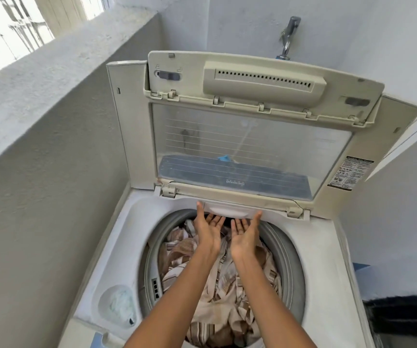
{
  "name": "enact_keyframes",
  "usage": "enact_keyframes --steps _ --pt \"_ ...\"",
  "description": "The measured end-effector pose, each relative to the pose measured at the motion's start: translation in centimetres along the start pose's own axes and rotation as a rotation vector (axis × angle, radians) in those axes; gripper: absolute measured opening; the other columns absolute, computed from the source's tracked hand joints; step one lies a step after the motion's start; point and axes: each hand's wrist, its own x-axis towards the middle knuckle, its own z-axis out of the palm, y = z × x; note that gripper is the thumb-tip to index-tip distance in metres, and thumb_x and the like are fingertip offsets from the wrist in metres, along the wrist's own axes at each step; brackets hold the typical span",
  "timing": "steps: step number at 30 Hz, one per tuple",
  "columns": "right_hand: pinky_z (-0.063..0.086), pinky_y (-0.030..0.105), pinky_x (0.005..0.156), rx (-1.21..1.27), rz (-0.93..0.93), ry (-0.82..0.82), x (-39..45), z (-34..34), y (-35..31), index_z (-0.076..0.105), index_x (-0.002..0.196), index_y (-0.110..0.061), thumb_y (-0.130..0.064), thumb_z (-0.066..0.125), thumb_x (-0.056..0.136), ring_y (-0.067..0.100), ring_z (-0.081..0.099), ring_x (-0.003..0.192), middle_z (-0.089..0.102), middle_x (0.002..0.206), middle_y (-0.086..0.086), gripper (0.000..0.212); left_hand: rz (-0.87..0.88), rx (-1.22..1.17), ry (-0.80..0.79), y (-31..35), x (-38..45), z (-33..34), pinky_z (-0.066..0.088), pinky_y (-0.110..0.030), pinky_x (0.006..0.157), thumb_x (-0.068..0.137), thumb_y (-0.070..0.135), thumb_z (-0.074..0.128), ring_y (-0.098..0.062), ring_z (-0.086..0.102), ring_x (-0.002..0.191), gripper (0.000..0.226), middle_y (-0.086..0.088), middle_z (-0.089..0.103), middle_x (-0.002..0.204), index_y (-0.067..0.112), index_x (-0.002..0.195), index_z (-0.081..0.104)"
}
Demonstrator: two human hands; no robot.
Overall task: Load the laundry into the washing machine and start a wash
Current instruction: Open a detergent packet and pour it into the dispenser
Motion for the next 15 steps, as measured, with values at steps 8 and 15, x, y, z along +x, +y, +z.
enact_keyframes --steps 8,15 --pt "0.048 0.026 0.079 -0.041 -0.003 -0.059 0.9 -0.2 -0.1 0.055 0.115 -0.022 -0.046 0.055 0.090 0.018 0.057 0.108 0.057 0.121 0.008 0.035 0.013 0.034 -0.067 -0.4 0.8 0.3 0.050 -0.034 0.091 0.096 0.048 0.043 -0.025 0.060 0.107 0.053 -0.018 0.060 0.121 0.007 0.130 0.049" --pt "0.050 0.026 0.067 -0.114 -0.046 0.009 0.5 -0.7 0.7 0.043 0.105 -0.015 -0.044 0.063 0.085 0.011 0.056 0.077 0.055 0.084 0.000 0.041 -0.017 0.047 -0.077 -0.8 1.2 -0.2 0.046 -0.042 0.101 0.094 0.050 0.046 -0.028 0.058 0.114 0.058 -0.017 0.059 0.126 0.010 0.135 0.047"
